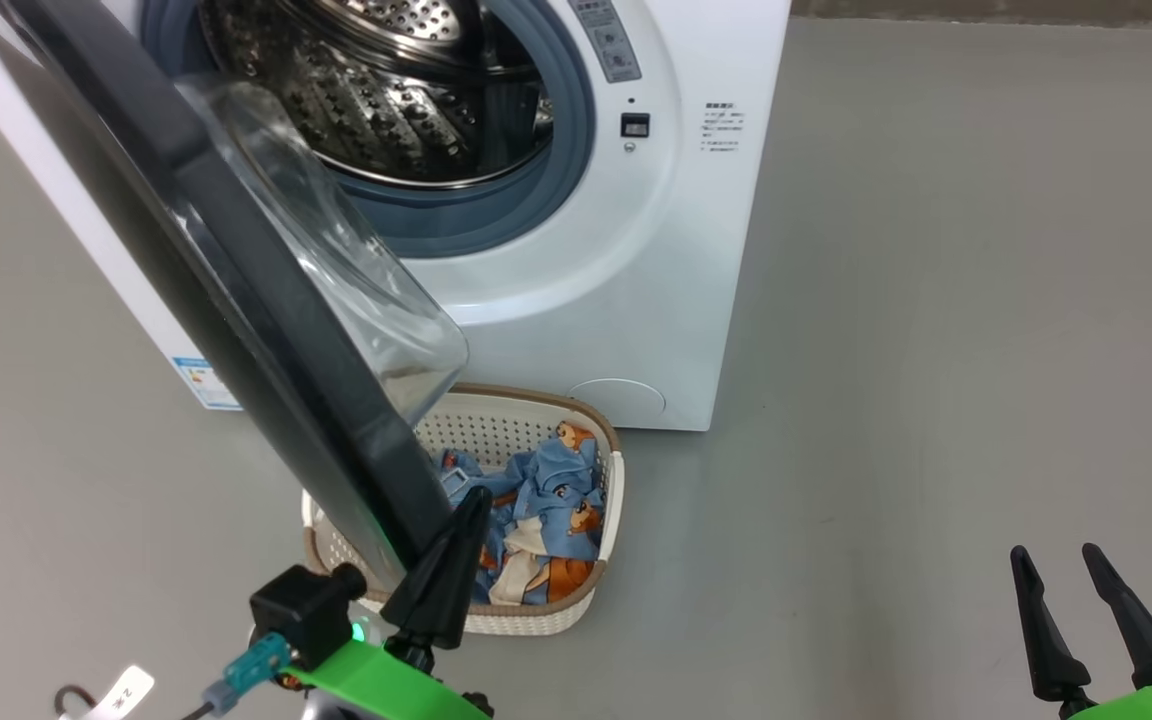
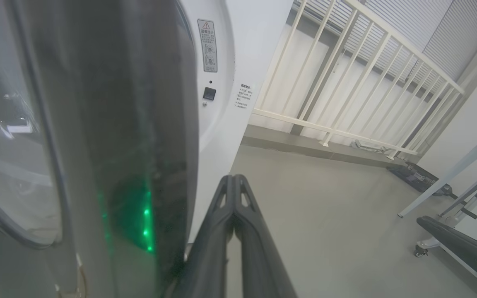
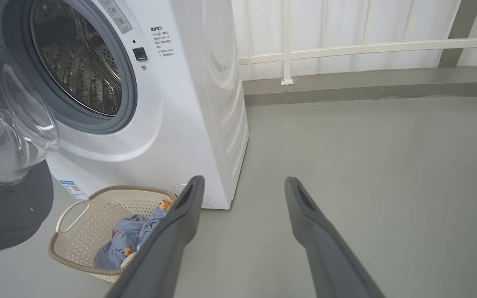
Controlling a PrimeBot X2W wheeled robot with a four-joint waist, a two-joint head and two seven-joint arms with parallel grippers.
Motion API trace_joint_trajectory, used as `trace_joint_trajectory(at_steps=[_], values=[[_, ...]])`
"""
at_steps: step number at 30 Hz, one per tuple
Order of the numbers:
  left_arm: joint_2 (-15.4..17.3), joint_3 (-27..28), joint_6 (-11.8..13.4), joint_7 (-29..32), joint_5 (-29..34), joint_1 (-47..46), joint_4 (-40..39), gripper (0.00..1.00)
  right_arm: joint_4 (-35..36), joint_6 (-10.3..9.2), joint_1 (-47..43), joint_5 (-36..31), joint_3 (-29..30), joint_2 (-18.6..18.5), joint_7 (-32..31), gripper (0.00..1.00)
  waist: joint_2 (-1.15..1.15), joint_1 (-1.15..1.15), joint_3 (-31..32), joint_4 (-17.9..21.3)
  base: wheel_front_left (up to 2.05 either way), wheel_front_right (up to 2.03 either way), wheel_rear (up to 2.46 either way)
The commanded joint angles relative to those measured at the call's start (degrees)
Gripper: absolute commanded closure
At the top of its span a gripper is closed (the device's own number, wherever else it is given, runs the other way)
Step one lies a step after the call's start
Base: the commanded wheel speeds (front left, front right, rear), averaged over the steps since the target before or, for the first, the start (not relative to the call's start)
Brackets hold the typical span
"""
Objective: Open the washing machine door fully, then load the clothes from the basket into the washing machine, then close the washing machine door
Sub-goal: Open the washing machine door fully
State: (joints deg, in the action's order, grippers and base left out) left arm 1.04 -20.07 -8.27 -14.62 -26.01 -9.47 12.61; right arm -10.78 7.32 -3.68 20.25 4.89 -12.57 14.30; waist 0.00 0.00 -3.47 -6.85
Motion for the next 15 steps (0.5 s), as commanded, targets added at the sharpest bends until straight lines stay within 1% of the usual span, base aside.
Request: trace_joint_trajectory(at_steps=[1,11,15], values=[[1.8,4.4,0.8,-0.4,0.1,-0.6,-1.4,1.0,1.5,0.17,0.8,0.3,-1.0,-0.8,0.7,0.0,0.0,0.0,-0.1,-0.5,0.0,0.0,0.0],[1.8,6.2,0.8,-0.4,0.7,1.9,-3.4,1.0,1.4,0.17,0.9,0.3,-0.9,-0.8,0.7,0.0,0.0,0.0,-0.2,-2.3,0.0,0.0,0.0],[1.8,8.1,0.8,-0.4,1.1,3.2,-4.4,1.0,1.4,0.17,1.1,0.3,-1.0,-0.8,0.7,0.0,0.0,0.0,-0.1,-3.2,0.0,0.0,0.0]])
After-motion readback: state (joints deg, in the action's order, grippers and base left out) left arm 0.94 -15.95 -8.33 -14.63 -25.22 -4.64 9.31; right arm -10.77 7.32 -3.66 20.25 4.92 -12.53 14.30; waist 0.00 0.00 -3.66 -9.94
